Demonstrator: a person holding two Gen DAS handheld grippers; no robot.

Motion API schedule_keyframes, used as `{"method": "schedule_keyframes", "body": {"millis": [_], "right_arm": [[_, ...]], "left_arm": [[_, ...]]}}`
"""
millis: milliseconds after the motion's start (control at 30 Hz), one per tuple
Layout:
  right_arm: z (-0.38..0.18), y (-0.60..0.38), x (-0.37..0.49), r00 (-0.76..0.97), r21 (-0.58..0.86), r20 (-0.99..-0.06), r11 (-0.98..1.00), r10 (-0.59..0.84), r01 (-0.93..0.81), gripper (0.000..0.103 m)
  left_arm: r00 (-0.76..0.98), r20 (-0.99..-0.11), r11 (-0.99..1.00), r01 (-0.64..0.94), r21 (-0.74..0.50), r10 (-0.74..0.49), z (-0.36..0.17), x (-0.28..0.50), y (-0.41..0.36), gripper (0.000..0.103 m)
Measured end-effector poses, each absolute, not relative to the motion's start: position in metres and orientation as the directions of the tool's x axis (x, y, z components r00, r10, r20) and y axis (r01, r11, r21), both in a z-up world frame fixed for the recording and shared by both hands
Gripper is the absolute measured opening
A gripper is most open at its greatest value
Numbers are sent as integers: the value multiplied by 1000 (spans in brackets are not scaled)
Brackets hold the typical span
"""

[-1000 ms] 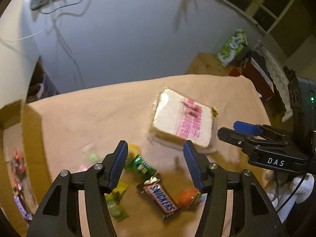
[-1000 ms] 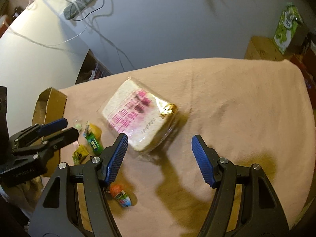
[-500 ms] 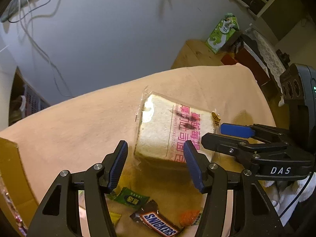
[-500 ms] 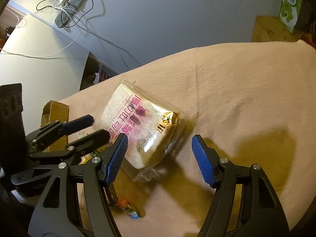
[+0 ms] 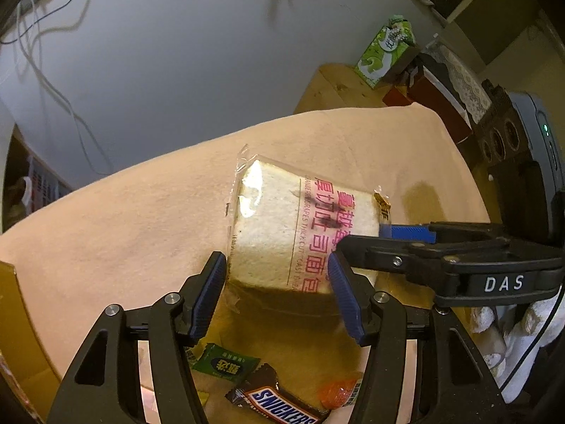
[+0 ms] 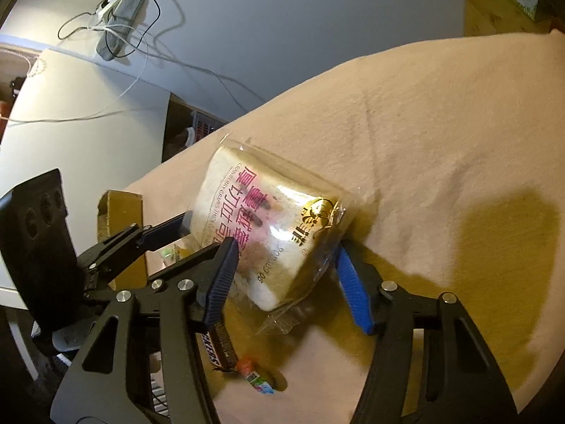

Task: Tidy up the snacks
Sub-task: 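Grasp the bagged bread loaf with the right tool and lift it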

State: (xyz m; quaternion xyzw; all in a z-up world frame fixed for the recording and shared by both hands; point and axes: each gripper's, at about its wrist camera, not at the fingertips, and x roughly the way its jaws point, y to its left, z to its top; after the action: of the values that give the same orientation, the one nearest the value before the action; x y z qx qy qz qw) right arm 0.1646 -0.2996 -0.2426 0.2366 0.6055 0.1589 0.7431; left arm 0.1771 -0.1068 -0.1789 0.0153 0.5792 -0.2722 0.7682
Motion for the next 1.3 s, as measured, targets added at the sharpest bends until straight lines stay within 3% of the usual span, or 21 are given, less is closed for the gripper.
{"method": "schedule_keyframes", "body": {"millis": [567,1300], "right_arm": [[-207,-272,164,243,504,-832,862,499,-43,54],[-140,-131,175,189,485,-804,806,564,-340,54]], "left_arm": [[273,-880,873,414,-258,-389,-149,158,-87,58],[477,-835,962,134,-240,-275,-100,123,43,57]]}}
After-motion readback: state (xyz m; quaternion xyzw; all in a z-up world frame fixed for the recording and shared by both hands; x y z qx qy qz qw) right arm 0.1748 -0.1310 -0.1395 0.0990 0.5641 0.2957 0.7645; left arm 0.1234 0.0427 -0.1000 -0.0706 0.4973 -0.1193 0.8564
